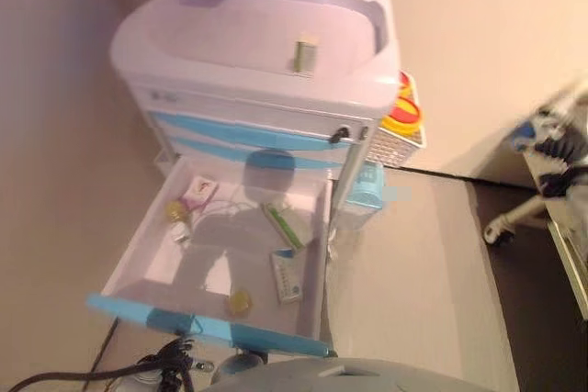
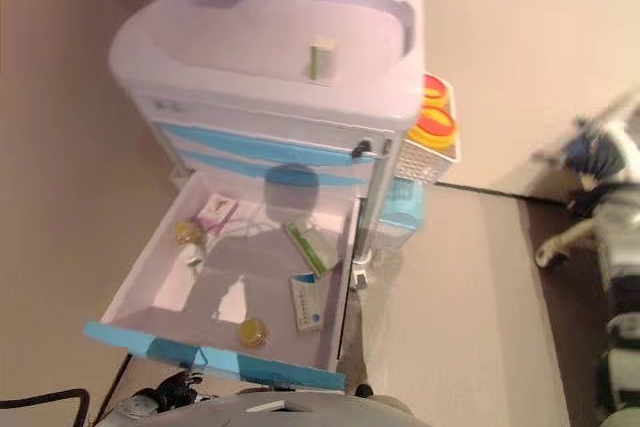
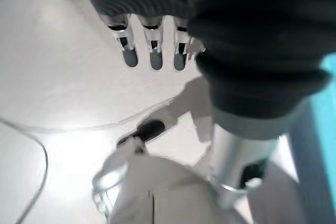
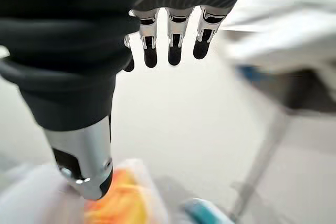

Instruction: Open the drawer and pick up the medicine

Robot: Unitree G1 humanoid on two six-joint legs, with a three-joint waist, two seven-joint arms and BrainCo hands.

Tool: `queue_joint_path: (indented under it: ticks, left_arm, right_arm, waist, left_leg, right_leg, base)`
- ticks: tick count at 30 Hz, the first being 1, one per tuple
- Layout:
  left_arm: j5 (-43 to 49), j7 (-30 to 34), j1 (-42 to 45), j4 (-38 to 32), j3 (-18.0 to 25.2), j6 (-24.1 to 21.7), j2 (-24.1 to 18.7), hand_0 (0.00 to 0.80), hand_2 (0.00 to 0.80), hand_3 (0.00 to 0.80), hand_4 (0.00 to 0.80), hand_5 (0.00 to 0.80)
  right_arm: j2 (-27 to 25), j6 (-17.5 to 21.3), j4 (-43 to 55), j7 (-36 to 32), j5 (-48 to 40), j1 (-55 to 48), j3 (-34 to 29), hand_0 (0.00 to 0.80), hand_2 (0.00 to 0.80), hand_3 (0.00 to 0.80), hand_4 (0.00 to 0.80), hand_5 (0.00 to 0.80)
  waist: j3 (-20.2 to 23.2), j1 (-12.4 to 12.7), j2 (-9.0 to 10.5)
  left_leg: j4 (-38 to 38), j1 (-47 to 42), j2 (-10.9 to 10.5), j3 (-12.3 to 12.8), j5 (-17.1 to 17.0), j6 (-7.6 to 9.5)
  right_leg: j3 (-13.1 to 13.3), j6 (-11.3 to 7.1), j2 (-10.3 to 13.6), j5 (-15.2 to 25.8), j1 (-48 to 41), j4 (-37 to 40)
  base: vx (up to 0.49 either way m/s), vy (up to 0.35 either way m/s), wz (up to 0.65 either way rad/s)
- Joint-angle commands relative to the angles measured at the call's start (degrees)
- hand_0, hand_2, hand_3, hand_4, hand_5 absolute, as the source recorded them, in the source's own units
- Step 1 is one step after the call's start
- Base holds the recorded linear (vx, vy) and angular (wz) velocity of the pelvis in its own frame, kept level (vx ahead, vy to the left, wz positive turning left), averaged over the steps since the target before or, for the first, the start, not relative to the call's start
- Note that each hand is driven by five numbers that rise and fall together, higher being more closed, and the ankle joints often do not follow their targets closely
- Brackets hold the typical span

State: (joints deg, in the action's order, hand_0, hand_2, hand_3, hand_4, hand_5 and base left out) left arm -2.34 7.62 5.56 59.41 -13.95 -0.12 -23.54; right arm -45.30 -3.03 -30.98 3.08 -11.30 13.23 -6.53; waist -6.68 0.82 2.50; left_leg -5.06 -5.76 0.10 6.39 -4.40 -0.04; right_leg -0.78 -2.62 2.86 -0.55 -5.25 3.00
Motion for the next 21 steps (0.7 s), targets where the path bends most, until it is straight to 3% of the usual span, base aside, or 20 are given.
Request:
queue_joint_path:
  ticks: [1,3,5,8,13,15,21]
  left_arm:
    - [-1.44,-4.14,-5.80,-1.25,-1.37,-3.79,0.31,0.000,0.000,0.000,0.000,0.000]
    - [-0.26,-5.77,-7.85,-3.64,-2.07,-3.36,-0.35,0.000,0.000,0.000,0.000,0.000]
    - [0.21,-6.39,-8.27,-4.33,-2.30,-3.46,-0.55,0.000,0.000,0.000,0.000,0.000]
    - [-0.89,-7.44,-15.00,-9.76,-4.18,-2.46,-4.70,0.000,0.000,0.000,0.000,0.000]
    - [-2.62,-9.56,-19.62,-14.58,-4.80,-2.14,-7.89,0.000,0.000,0.000,0.000,0.000]
    - [-2.95,-9.32,-23.41,-16.64,-4.33,-1.20,-10.93,0.000,0.000,0.000,0.000,0.000]
    - [-11.23,-8.49,-42.24,-14.45,-3.32,6.44,-24.05,0.000,0.000,0.000,0.000,0.000]
  right_arm:
    - [5.63,6.75,3.28,5.11,-0.38,-2.48,1.06,0.000,0.000,0.000,0.000,0.000]
    - [9.41,7.87,1.93,6.73,-0.57,-5.36,2.47,0.000,0.000,0.000,0.000,0.000]
    - [9.88,7.74,1.46,6.75,-0.43,-5.63,2.78,0.000,0.000,0.000,0.000,0.000]
    - [13.69,13.62,-2.96,10.87,-0.97,-6.34,8.13,0.000,0.000,0.000,0.000,0.000]
    - [16.11,17.92,-6.21,15.30,-3.56,-4.54,11.48,0.000,0.000,0.000,0.000,0.000]
    - [16.89,20.09,-8.09,16.97,-4.02,-3.50,12.25,0.000,0.000,0.000,0.000,0.000]
    - [14.76,20.41,-8.79,13.93,1.79,-3.38,16.89,0.000,0.000,0.000,0.000,0.000]
  waist:
    - [-1.45,-1.11,0.27]
    - [-3.03,-2.37,-0.38]
    - [-3.43,-2.58,-0.52]
    - [-8.82,-4.94,-2.49]
    - [-13.47,-6.12,-3.96]
    - [-16.37,-7.20,-4.70]
    - [-20.19,-11.45,-4.83]
  left_leg:
    - [4.55,0.29,-1.77,0.36,10.03,1.36]
    - [5.61,1.60,-1.56,1.29,10.16,1.46]
    - [5.89,2.02,-1.52,1.43,10.20,1.48]
    - [7.46,6.66,-0.79,3.55,9.24,1.25]
    - [10.72,12.71,-0.84,5.30,8.75,1.16]
    - [16.30,17.42,-0.77,6.62,9.94,1.36]
    - [32.76,27.65,-1.18,7.94,15.57,2.85]
  right_leg:
    - [-1.14,-3.87,1.73,1.63,3.42,-2.12]
    - [-0.47,-3.95,1.75,1.64,5.05,-2.93]
    - [-0.30,-3.97,1.77,1.63,5.50,-3.15]
    - [0.09,-3.89,1.79,2.32,10.59,-4.68]
    - [0.55,-3.16,1.55,2.67,15.77,-6.32]
    - [0.99,-2.13,1.60,2.28,19.79,-9.24]
    - [3.70,0.00,1.22,-0.70,30.06,-20.55]
  base:
    - [-0.096,-0.040,-0.39]
    - [-0.126,-0.036,-0.48]
    - [-0.171,-0.022,-0.50]
    - [-0.302,0.011,-0.40]
    - [-0.186,0.046,-0.49]
    - [-0.127,0.128,-0.41]
    - [0.009,0.148,-0.30]
